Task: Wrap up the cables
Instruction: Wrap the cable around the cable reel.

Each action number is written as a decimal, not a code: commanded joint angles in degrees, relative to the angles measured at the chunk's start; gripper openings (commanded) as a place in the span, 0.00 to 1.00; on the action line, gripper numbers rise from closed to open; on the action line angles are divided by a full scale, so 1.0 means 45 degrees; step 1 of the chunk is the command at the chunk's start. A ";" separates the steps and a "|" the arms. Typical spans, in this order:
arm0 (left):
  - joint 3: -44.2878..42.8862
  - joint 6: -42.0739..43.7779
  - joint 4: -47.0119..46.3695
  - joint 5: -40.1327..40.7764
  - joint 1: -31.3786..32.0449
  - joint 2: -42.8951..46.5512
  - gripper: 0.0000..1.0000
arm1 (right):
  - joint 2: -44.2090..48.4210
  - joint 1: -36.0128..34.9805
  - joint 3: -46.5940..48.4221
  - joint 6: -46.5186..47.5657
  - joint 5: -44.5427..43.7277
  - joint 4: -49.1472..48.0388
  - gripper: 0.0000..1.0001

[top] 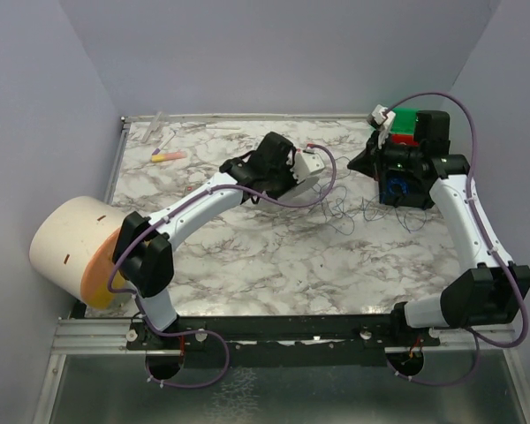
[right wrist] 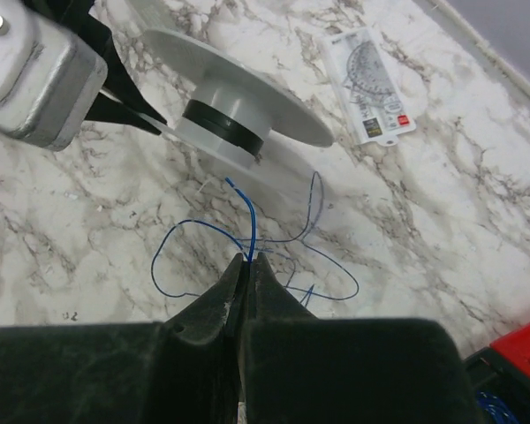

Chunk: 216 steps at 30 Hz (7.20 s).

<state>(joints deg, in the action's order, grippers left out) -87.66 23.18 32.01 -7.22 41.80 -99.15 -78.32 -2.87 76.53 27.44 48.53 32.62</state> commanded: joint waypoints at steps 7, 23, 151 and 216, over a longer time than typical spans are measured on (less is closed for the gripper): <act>0.1441 0.5326 0.0135 0.0180 0.0142 0.1766 0.00 | -0.1669 -0.0028 0.1613 0.0955 0.2636 0.4305 0.01; 0.2839 0.9899 0.3200 -0.2496 0.0206 0.4670 0.00 | -0.4646 -0.3187 0.3029 0.1722 0.3112 0.7490 0.00; 0.2410 0.7583 0.3056 -0.3584 0.0234 0.3713 0.00 | -0.2120 -0.7041 -0.0044 0.5784 -0.2946 0.5006 0.28; 0.2158 0.4589 0.0992 -0.7495 -0.2323 0.4573 0.00 | -0.1343 -0.6209 -0.2204 0.0245 -0.2777 -0.1540 0.05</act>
<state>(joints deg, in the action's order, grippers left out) -75.22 43.79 40.05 -35.31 31.94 -81.73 -82.94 -31.38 65.19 27.99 33.28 22.44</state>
